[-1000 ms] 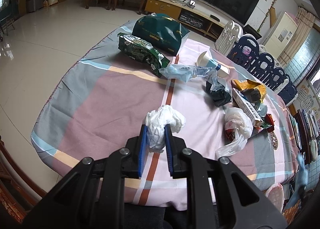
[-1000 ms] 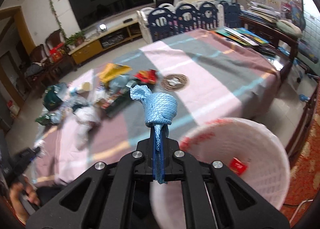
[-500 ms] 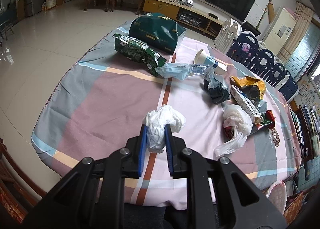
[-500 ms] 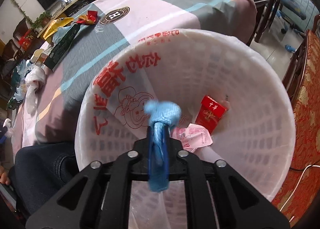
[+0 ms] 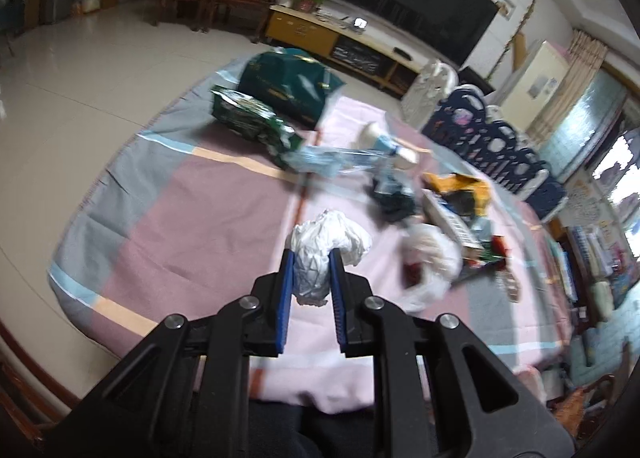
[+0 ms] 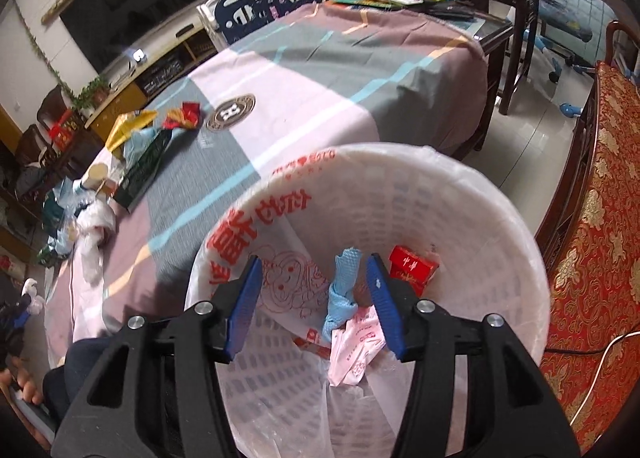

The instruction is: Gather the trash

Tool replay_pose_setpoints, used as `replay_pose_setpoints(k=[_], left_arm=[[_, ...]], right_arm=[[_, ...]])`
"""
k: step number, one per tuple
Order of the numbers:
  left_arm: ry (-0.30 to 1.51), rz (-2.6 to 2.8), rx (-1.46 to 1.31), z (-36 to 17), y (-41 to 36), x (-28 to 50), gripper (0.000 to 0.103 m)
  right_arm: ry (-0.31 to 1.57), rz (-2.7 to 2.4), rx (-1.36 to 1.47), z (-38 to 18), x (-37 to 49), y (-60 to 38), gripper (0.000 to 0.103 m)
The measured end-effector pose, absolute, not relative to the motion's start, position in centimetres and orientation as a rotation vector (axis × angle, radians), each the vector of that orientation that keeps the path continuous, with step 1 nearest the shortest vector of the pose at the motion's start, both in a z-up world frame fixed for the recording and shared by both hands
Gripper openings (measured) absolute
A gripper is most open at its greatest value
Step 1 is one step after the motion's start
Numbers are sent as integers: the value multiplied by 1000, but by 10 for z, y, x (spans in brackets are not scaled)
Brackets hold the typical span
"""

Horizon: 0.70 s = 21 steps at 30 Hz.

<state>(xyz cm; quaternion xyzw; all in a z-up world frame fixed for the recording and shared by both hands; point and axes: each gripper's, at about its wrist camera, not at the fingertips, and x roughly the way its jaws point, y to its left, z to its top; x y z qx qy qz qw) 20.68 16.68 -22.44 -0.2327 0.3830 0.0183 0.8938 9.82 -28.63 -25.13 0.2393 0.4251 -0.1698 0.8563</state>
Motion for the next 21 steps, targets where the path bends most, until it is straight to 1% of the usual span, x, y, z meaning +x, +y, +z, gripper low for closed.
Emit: replay_pose_setpoints(k=[2, 6, 10, 13, 15, 17, 18, 19, 20, 21], left_arm=[[806, -74, -528, -221, 149, 202, 19], [841, -307, -524, -208, 92, 193, 19], [942, -553, -366, -206, 0, 179, 19], [1014, -720, -236, -218, -71, 160, 19], [1063, -832, -183, -232, -112, 148, 20], [1097, -885, -95, -244, -143, 139, 30], [1106, -882, -30, -250, -156, 135, 56], [1102, -859, 16, -253, -163, 133, 78], [1087, -833, 45, -254, -166, 131, 82], [1067, -817, 55, -252, -163, 130, 82]], right_arm=[[876, -368, 514, -247, 96, -294, 54], [845, -386, 565, -241, 87, -311, 54], [808, -411, 620, -233, 76, -329, 54], [765, -434, 660, -220, 65, -345, 54], [743, -456, 651, -211, 58, -352, 56], [715, -475, 636, -202, 51, -358, 62], [704, -484, 627, -199, 48, -360, 63], [698, -489, 622, -197, 47, -361, 65], [696, -491, 619, -196, 47, -362, 67], [698, -490, 617, -197, 48, -362, 68]])
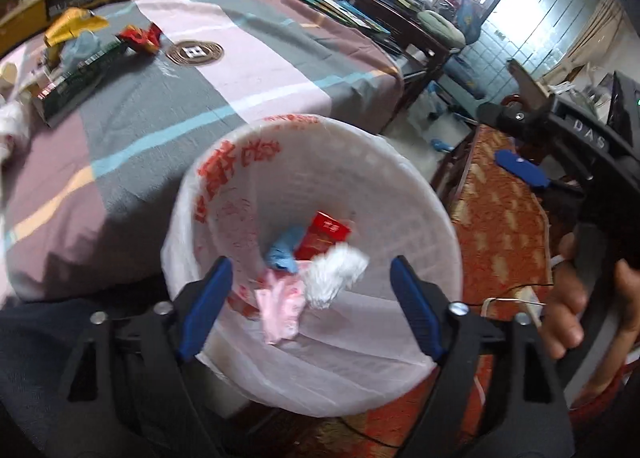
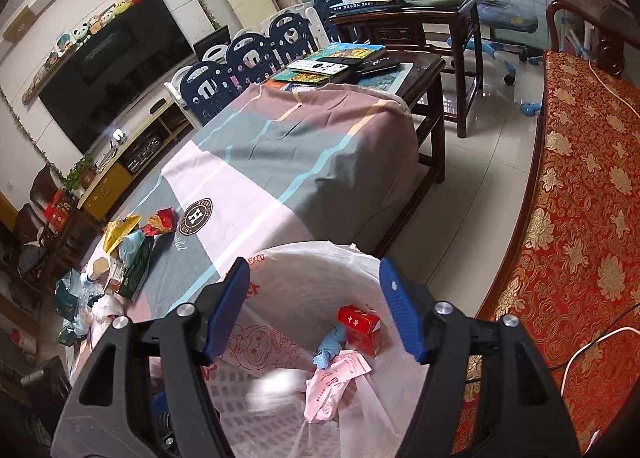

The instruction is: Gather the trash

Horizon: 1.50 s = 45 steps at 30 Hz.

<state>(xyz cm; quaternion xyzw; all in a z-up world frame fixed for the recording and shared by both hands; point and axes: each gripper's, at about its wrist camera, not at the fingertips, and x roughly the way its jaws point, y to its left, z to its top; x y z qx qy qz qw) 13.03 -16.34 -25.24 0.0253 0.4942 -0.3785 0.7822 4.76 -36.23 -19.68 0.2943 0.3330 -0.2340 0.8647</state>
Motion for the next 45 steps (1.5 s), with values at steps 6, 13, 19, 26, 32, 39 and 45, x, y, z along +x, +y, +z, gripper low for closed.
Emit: replay_pose_setpoints(k=[6, 13, 19, 26, 32, 39, 45], left_arm=[[964, -581, -61, -221, -87, 163, 90], [782, -101, -98, -187, 45, 211, 95], [794, 128, -129, -208, 125, 237, 96], [854, 104, -306, -230, 156, 240, 96], [846, 69, -322, -231, 147, 234, 96], [842, 74, -439, -235, 161, 233, 96], [865, 97, -569, -244, 181, 232, 96]], right_arm=[[754, -453, 622, -208, 60, -349, 68], [816, -345, 509, -205, 91, -297, 69], [888, -216, 436, -210, 125, -237, 70], [953, -76, 376, -223, 163, -164, 70], [993, -3, 296, -234, 168, -116, 70], [1040, 6, 243, -257, 170, -87, 70], [1045, 4, 124, -261, 172, -65, 70]])
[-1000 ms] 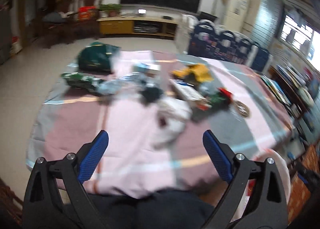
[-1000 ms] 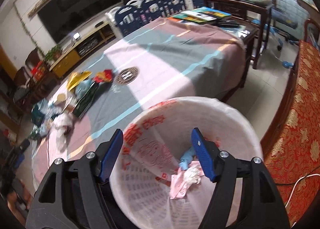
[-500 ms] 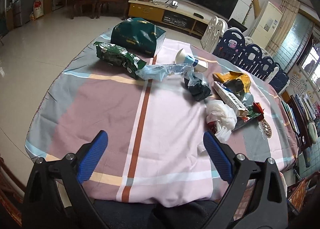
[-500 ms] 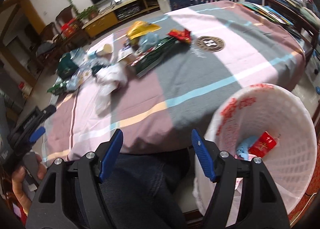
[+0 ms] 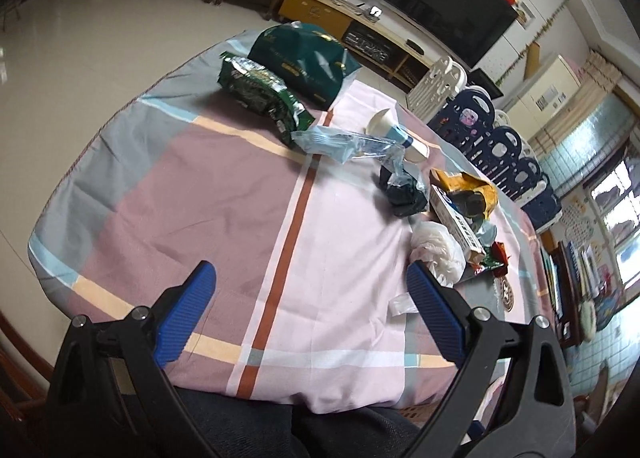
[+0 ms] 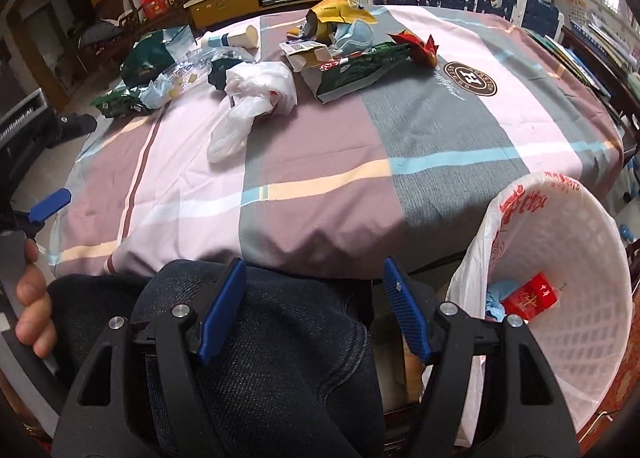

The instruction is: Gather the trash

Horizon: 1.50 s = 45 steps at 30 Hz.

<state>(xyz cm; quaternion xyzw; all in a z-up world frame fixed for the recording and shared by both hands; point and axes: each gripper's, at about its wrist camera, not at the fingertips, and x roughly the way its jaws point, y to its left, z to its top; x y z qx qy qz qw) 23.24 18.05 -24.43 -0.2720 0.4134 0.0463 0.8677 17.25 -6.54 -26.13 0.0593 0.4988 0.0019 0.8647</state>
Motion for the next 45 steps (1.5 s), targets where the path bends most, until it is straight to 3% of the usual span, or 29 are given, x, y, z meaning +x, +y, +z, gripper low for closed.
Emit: replay_pose_setpoints(k=[45], left_arm=[[856, 149, -578, -246, 188, 230, 96]], right_arm=[[1122, -13, 129, -277, 192, -64, 70]])
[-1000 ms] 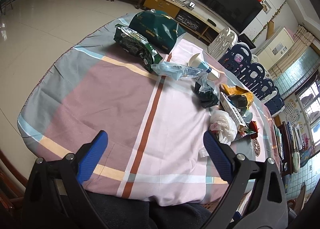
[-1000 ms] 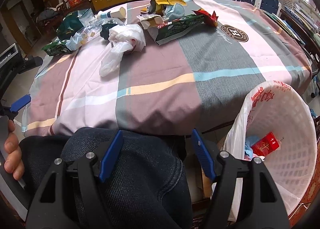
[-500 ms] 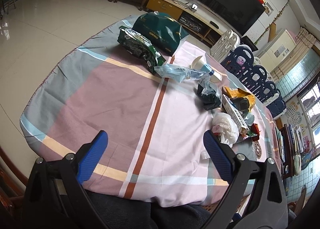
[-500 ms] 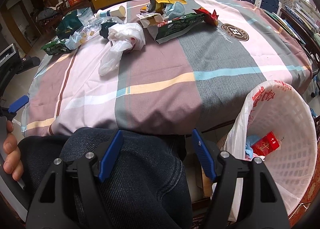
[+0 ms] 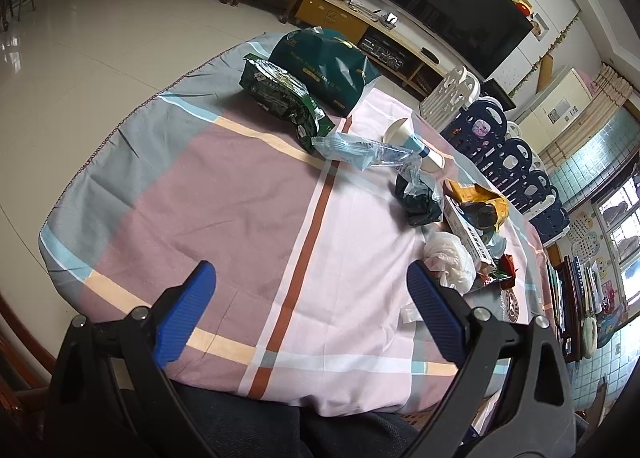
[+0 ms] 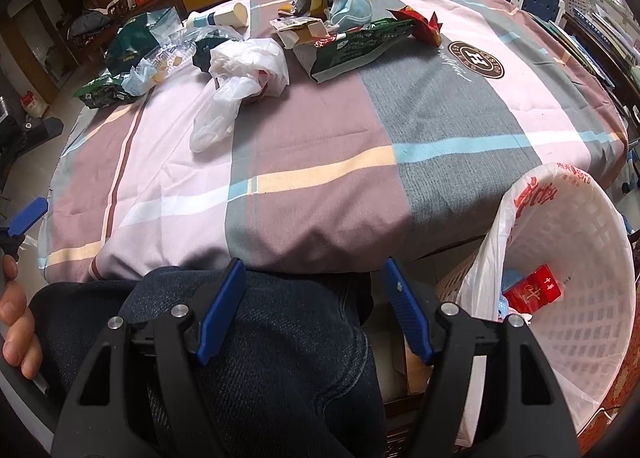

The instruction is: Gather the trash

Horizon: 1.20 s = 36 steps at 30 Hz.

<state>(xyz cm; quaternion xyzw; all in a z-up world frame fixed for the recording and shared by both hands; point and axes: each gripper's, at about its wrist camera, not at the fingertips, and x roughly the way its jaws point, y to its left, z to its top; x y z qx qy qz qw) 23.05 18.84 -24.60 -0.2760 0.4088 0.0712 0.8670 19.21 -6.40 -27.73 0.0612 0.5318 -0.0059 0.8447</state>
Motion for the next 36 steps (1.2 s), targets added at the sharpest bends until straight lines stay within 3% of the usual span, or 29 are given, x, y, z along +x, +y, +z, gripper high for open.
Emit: replay_pose_setpoints(k=[16, 22, 31, 36], left_arm=[[824, 217, -630, -246, 201, 225, 96], [770, 303, -772, -252, 230, 213, 96], [768, 268, -710, -249, 221, 221, 96], [764, 258, -682, -247, 217, 222, 96]], right_arm=[[1074, 7, 67, -267, 227, -46, 70], [963, 71, 73, -246, 275, -26, 70], [1041, -60, -30, -266, 363, 4, 70], [1086, -61, -155, -278, 371, 27, 52]])
